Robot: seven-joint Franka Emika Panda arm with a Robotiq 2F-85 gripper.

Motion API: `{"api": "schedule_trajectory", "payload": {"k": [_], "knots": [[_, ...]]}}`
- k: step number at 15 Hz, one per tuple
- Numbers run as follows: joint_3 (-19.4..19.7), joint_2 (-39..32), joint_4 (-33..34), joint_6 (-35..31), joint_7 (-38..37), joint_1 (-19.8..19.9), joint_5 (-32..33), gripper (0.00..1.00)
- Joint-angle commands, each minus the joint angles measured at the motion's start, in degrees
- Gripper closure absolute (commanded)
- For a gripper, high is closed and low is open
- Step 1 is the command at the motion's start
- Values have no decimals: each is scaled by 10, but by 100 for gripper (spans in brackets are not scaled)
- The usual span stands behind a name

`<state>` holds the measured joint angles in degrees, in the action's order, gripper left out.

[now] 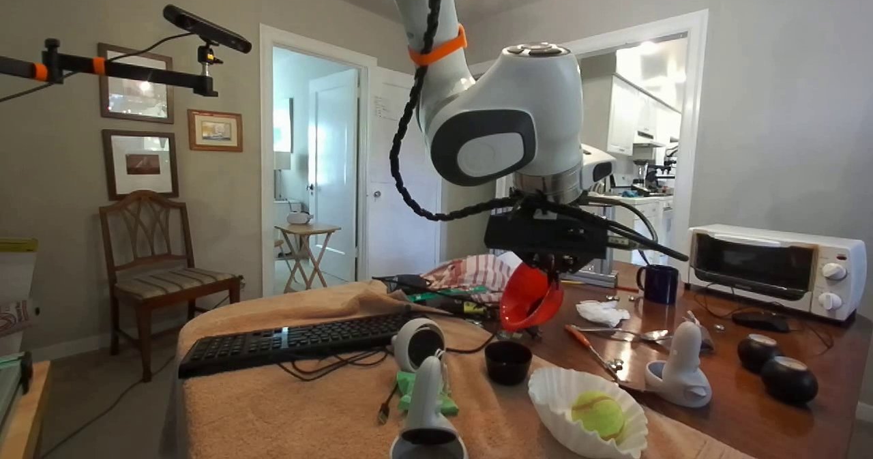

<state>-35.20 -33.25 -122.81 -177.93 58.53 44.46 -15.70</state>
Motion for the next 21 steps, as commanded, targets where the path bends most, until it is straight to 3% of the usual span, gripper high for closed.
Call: {"api": "schedule_trajectory", "payload": {"k": [1, 10, 21], "knots": [[-30, -16, -23, -39, -16, 40, 61, 99], [-28, -25, -38, -45, -78, 65, 167, 99], [-23, -25, -30, -29, -107, 62, 193, 99]]}}
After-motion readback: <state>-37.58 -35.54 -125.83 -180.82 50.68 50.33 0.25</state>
